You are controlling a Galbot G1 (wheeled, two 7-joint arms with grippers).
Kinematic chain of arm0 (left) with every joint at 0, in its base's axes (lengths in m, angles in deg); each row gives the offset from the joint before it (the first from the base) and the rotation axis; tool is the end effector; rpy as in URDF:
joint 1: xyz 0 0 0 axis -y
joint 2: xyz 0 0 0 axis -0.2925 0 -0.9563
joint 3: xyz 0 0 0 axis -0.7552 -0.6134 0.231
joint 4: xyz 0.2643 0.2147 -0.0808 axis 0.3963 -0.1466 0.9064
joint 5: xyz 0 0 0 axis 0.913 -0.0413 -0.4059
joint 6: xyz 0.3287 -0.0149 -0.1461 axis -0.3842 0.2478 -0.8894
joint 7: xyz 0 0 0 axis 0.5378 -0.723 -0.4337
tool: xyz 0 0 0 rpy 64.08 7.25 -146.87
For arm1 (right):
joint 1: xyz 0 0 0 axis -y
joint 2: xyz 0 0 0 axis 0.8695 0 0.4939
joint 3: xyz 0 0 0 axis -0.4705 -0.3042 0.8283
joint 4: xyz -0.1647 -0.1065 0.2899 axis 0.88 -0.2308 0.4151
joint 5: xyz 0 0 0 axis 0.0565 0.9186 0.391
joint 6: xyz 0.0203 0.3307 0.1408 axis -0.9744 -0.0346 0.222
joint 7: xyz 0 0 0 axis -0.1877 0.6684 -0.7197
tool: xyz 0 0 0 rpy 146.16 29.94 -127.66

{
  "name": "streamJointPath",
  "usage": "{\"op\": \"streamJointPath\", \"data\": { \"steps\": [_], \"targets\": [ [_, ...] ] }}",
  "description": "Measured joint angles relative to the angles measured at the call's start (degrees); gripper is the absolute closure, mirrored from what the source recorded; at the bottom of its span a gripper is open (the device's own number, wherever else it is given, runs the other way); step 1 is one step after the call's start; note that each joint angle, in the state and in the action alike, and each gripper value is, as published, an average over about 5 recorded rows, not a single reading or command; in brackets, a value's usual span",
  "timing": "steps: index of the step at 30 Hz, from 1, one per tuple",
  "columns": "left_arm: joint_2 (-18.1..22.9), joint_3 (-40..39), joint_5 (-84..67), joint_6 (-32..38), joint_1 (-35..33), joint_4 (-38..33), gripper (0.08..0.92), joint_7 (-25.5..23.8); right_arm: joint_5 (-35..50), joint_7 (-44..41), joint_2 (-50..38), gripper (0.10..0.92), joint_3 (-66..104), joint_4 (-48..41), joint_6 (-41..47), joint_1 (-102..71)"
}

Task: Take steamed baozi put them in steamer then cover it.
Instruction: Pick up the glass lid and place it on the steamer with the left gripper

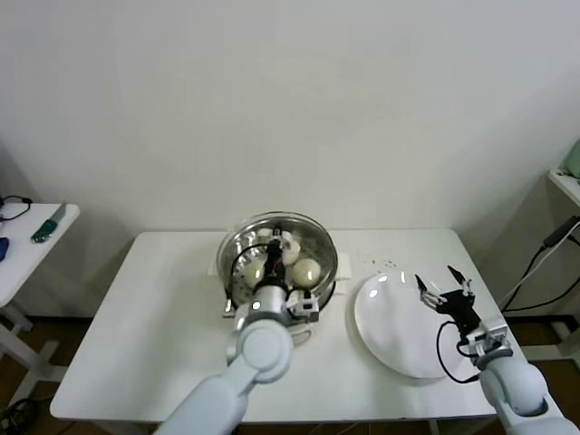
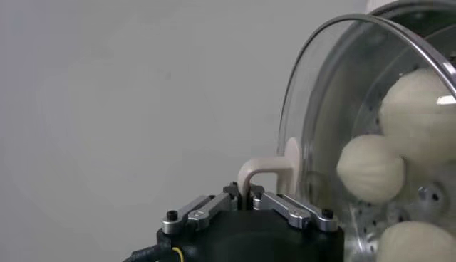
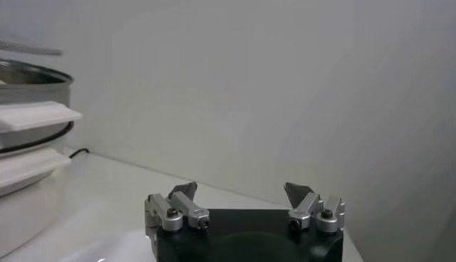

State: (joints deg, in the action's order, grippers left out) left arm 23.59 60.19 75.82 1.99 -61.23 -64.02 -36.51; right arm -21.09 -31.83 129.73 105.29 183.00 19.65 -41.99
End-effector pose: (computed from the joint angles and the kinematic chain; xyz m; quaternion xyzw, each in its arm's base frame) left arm 0.3215 -0.1556 -0.2457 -0.0146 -0.7166 -0.6973 0.0080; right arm 0.2929 -0.1814 -0.3402 0.0724 -0.9880 0.1069 0.0846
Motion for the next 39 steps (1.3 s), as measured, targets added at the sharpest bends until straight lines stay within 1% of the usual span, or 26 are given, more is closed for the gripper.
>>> {"op": "streamJointPath", "data": {
  "steps": [8,15,39],
  "targets": [
    [1.45,-0.41,0.32,-0.02,0.44,2.84,0.847,0.54,-0.34,-0.34,0.43,0.203,0.56,-0.37,-0.32,-0.21],
    [1.74,-1.08,0.31,-0.01,0.75,4.23,0.847,1.22,-0.67,-0.45,0.74,0.203,0.71,-0.53,-0.47,-0.24],
    [1.63,-1.48,-0.61,-0.01,0.20,5.40,0.847,2.93,-1.78,-0.83,1.88,0.203,0.68,-0.50,-0.77,-0.26]
  ]
}}
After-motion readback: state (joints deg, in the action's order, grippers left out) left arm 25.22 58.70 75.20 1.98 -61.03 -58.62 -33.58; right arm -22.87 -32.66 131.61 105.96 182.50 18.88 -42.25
